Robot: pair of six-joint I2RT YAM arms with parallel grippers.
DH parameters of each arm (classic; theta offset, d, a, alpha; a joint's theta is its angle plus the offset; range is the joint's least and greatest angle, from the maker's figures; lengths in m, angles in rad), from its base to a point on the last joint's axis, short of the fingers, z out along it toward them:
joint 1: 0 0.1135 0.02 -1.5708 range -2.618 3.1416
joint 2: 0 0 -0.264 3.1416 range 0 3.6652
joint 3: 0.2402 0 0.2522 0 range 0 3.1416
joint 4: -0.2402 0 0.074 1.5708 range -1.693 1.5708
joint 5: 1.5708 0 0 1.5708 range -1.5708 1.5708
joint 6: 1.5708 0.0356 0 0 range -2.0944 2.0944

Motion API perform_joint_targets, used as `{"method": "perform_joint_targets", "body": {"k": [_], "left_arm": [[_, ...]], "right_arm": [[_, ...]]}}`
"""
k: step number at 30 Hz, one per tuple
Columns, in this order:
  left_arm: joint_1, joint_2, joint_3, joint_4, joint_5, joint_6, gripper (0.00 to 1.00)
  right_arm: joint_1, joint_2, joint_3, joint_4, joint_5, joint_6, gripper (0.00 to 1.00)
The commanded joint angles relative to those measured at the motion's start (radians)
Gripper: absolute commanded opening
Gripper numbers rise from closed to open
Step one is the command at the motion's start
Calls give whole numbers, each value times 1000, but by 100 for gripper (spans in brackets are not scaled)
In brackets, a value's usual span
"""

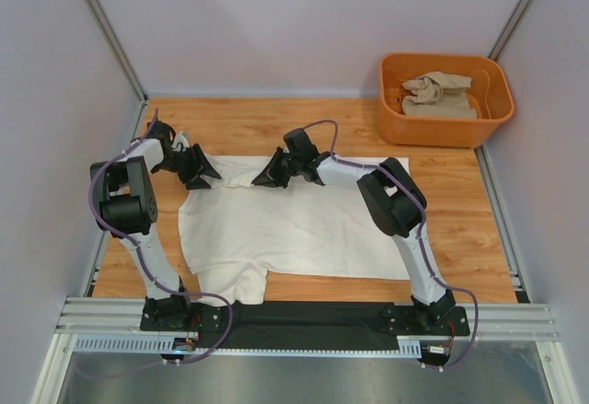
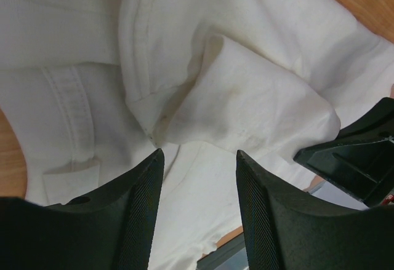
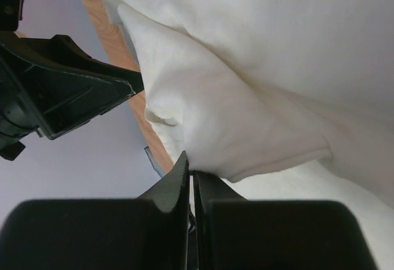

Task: Fold and stack the t-shirts
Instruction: Fold the tshirt

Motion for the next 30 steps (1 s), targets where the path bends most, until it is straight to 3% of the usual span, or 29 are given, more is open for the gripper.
{"method": "perform_joint_targets", "body": {"k": [1,7,22,25,28,30], "left_arm": [[0,12,34,33,39,-26,57],[-9,23,31,47,24,-53,64],[-23,78,91,15,-20,-61,45],[-32,85,108,1,-30,-56,32],[-41,69,120,-23,-53,-49,0],[-46,36,114,-54,-85,-38,0]], "right_arm": [[-10,-50,-28,93,-59,125,0],[-14,-47,-43,153,-89,190,0],[-16,-64,-76,173,-118,190,0],[-20,-62,-79,164,-125,179,0],[-22,-67,-80,133,-134,159,0],[-30,-73,-80,106,-140,123,0]]}}
